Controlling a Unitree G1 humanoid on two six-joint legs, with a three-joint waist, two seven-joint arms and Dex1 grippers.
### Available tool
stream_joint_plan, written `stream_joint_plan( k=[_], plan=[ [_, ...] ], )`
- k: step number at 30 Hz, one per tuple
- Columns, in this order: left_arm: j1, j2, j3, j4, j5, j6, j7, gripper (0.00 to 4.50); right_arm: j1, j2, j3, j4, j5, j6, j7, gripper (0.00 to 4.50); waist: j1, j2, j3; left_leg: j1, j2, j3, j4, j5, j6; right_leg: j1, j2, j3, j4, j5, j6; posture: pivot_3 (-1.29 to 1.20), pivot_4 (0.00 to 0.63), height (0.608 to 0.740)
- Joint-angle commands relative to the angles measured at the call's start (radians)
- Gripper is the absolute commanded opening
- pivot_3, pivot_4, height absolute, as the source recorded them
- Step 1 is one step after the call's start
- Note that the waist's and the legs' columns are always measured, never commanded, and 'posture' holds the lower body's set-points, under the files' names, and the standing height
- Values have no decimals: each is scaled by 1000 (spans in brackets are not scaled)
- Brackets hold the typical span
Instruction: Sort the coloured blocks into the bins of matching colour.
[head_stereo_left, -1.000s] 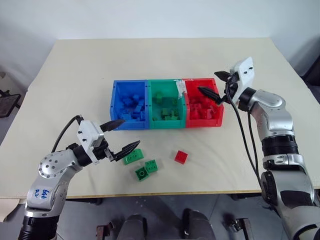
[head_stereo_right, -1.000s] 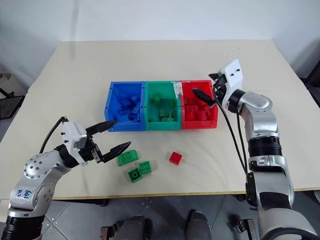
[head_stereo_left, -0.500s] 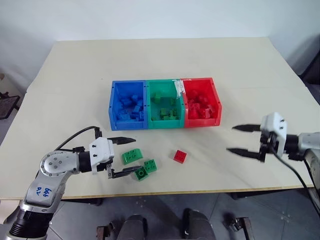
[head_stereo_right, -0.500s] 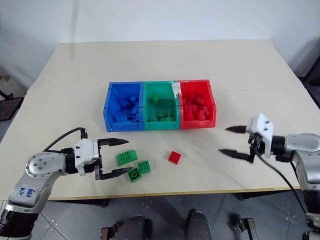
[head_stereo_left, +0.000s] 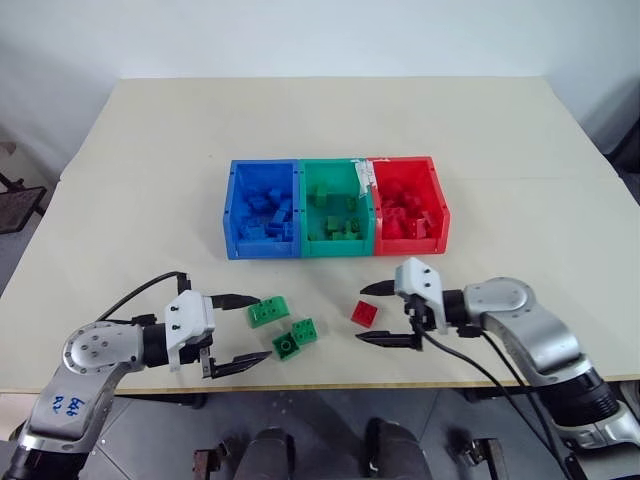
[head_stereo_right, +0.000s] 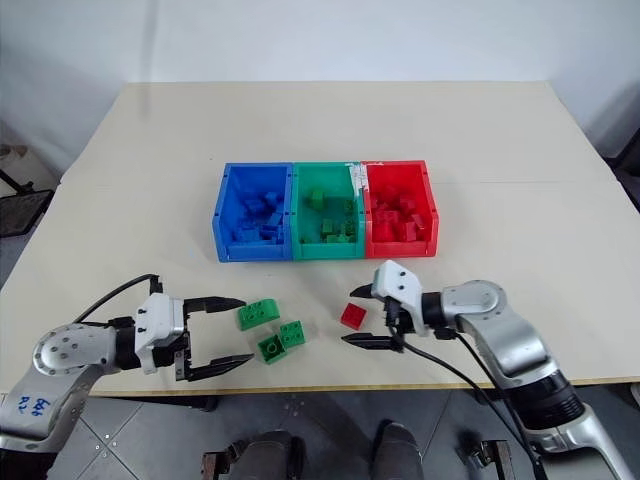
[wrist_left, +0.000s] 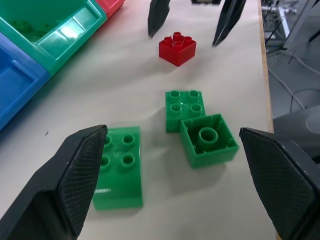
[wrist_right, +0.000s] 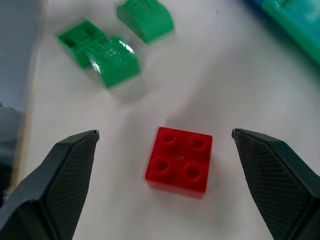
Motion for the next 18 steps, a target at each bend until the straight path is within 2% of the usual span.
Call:
stream_joint_plan(
  k=[1, 8, 12, 15, 18],
  plan=[
    [28, 6, 26, -49, -15, -3, 3, 4500, 0, -16, 11, -16, -32, -22, 1, 3861, 1, 0, 0, 0, 0, 0, 0, 0, 0, 0, 0, 0, 0, 0, 0, 0, 150, 740],
    [18, -30, 39, -53, -20, -20, 40, 4500, 9, -36, -31, -3, -12, -41, 37, 1511, 1, 0, 0, 0, 0, 0, 0, 0, 0, 0, 0, 0, 0, 0, 0, 0, 150, 740],
    [-22, -78, 56, -64, -72, 17, 85, 4500, -30, -7, -98, 13, 48, 5, 18, 1478, 1, 0, 0, 0, 0, 0, 0, 0, 0, 0, 0, 0, 0, 0, 0, 0, 150, 740],
    [-37, -82, 61, -73, -78, 47, 113, 4500, -139, 45, -261, 82, 184, 80, -40, 1478, -6, 0, 0, 0, 0, 0, 0, 0, 0, 0, 0, 0, 1, 0, 0, 0, 150, 740],
    [-38, -84, 69, -70, -81, 58, 131, 4500, -236, 65, -316, 194, 160, 49, -112, 1478, -10, 0, 0, 1, 0, 0, 0, 0, 0, 0, 0, 0, 1, 0, 0, 0, 150, 740]
  ],
)
